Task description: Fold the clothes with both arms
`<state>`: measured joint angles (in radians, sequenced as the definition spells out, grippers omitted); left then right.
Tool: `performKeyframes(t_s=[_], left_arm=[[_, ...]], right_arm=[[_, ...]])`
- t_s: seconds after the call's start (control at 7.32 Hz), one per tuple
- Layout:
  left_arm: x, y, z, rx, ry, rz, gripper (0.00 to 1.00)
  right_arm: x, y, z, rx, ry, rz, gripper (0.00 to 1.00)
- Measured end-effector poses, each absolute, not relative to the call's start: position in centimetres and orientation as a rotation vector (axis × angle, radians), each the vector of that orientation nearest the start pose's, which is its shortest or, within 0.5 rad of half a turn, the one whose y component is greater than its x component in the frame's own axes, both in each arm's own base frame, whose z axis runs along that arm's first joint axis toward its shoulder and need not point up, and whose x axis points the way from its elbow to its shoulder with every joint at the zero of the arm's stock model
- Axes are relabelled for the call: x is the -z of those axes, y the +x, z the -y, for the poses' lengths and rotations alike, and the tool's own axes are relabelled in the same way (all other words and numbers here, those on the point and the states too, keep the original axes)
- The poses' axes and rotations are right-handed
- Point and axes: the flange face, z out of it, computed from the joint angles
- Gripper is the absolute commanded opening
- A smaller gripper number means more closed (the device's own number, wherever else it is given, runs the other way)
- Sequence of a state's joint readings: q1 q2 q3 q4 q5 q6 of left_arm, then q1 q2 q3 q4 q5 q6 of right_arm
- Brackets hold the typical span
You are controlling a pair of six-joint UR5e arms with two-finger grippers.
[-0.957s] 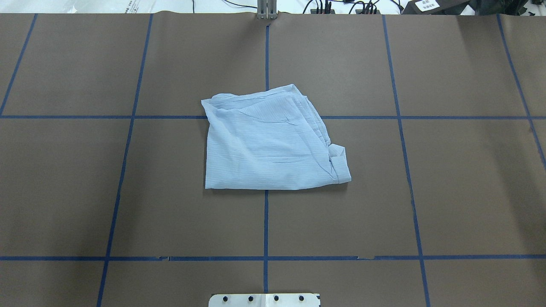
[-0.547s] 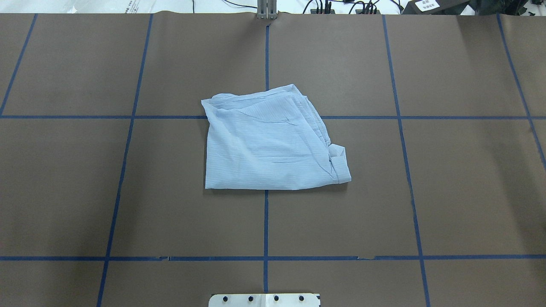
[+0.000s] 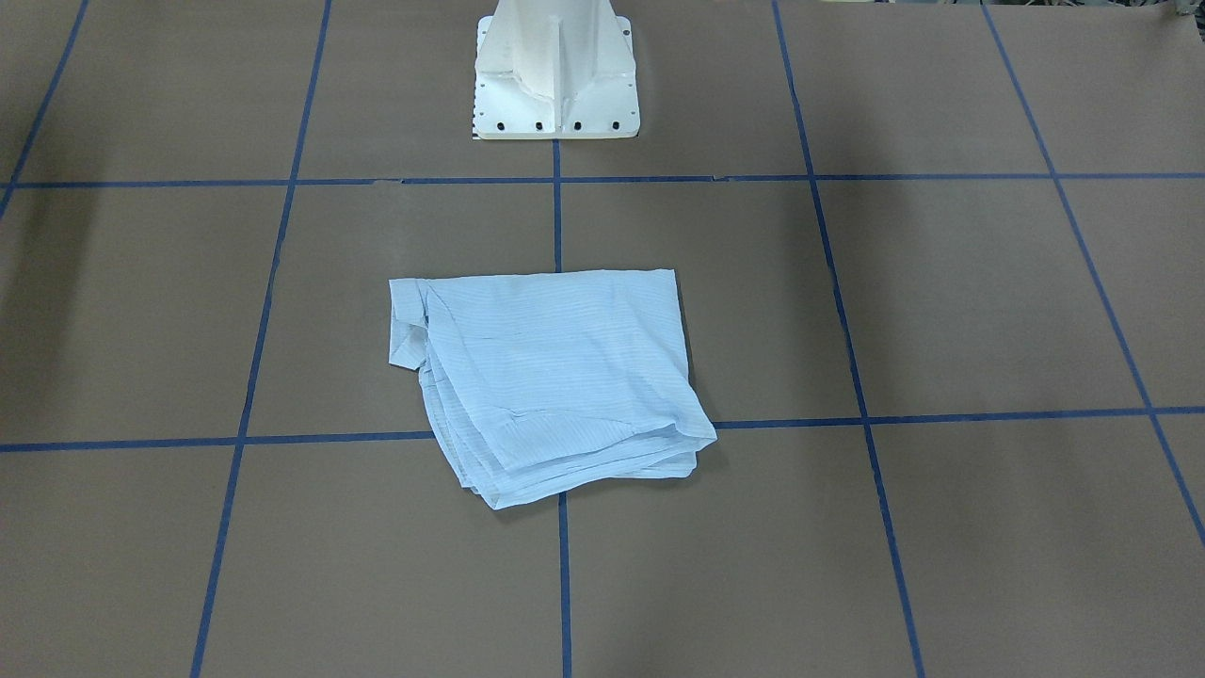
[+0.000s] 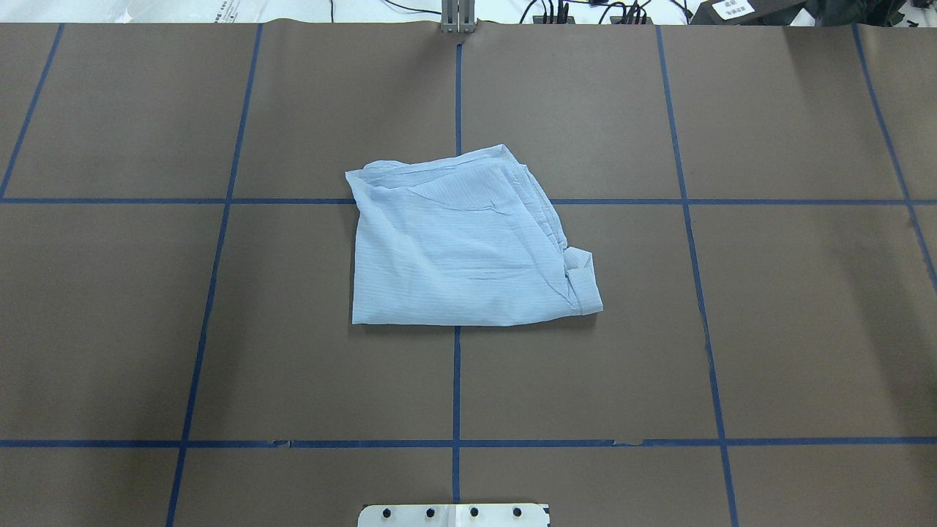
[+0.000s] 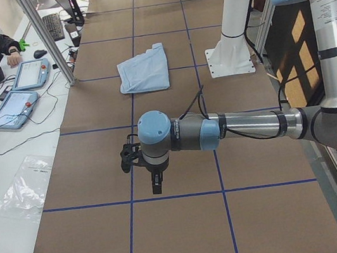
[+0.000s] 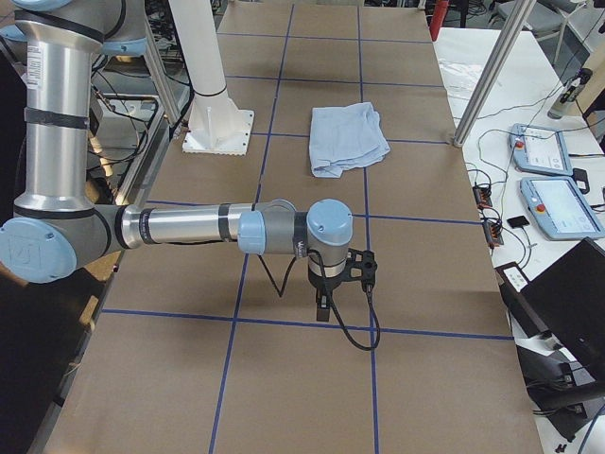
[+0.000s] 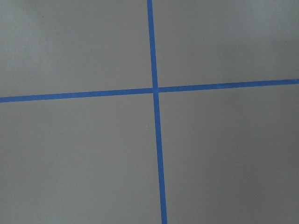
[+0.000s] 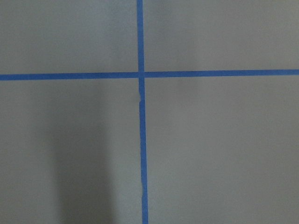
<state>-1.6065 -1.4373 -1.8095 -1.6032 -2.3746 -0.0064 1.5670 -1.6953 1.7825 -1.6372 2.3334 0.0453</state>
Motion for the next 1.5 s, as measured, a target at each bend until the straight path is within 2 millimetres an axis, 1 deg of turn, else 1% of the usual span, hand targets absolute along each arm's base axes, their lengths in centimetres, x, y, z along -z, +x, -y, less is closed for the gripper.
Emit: performKeyframes(t_s=[0.41,1.5], left_arm=[[-59.79,-7.72,43.92,-0.016,0.141,-0.8,1.0],[-59.75,-7.73,43.8,-0.016,0.141,-0.8,1.0]], right_arm=[[-62.28,5.93,43.7,-0.028,-0.009,0.809,1.0],[-61.88,5.96,44.06,-0.033,0.004,0.797,1.0]])
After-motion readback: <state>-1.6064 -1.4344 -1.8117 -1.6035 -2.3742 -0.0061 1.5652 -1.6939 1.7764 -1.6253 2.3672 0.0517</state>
